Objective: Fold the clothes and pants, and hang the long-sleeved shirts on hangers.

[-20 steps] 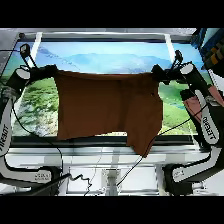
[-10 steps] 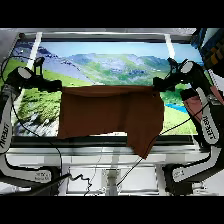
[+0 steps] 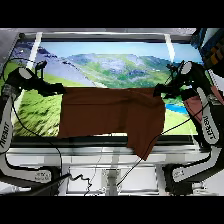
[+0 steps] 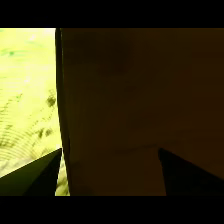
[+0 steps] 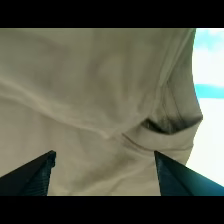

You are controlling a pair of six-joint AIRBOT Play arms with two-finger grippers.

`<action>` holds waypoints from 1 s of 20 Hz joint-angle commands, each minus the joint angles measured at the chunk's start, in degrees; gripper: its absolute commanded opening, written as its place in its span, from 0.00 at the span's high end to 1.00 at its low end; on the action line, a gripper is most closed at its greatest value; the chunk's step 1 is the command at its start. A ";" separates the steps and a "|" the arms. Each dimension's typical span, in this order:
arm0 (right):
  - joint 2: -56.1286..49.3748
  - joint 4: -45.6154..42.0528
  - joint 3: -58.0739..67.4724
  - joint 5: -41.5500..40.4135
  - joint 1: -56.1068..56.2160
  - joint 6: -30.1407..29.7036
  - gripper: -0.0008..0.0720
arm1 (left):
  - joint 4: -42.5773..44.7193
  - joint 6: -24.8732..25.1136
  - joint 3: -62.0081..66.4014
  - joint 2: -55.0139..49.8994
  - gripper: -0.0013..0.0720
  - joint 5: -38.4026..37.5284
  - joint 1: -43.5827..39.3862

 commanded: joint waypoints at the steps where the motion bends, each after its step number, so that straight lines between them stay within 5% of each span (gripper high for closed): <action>1: 0.00 -0.46 0.04 0.72 0.00 -0.04 0.05 | 0.04 0.00 0.04 0.00 0.04 -0.33 -0.02; 3: 0.55 -0.55 0.04 1.27 0.00 -0.11 0.12 | 0.07 0.00 0.24 0.44 0.04 -1.36 0.00; 4: 1.14 -0.90 0.07 1.95 0.00 -0.55 0.31 | 0.11 0.02 0.31 1.18 0.08 -2.62 0.33; 6: 3.52 -1.68 0.07 3.96 -0.02 -3.26 0.54 | 0.83 0.04 0.48 3.67 0.45 -6.23 1.62; 7: 5.33 -1.90 0.02 4.94 -0.02 -3.37 0.88 | 1.66 0.07 0.48 5.46 0.81 -7.91 2.73; 8: 7.37 -1.75 0.00 5.44 -0.02 -3.87 0.97 | 1.55 0.59 0.46 7.37 0.96 -9.11 4.00; 14: 25.97 -0.28 -9.27 9.51 -0.02 -7.30 0.97 | 1.60 9.79 -0.79 20.59 0.97 -20.85 10.54; 20: 51.08 1.07 -40.33 9.29 -6.10 -11.80 0.97 | 0.94 10.75 -17.11 31.15 0.97 -15.41 16.83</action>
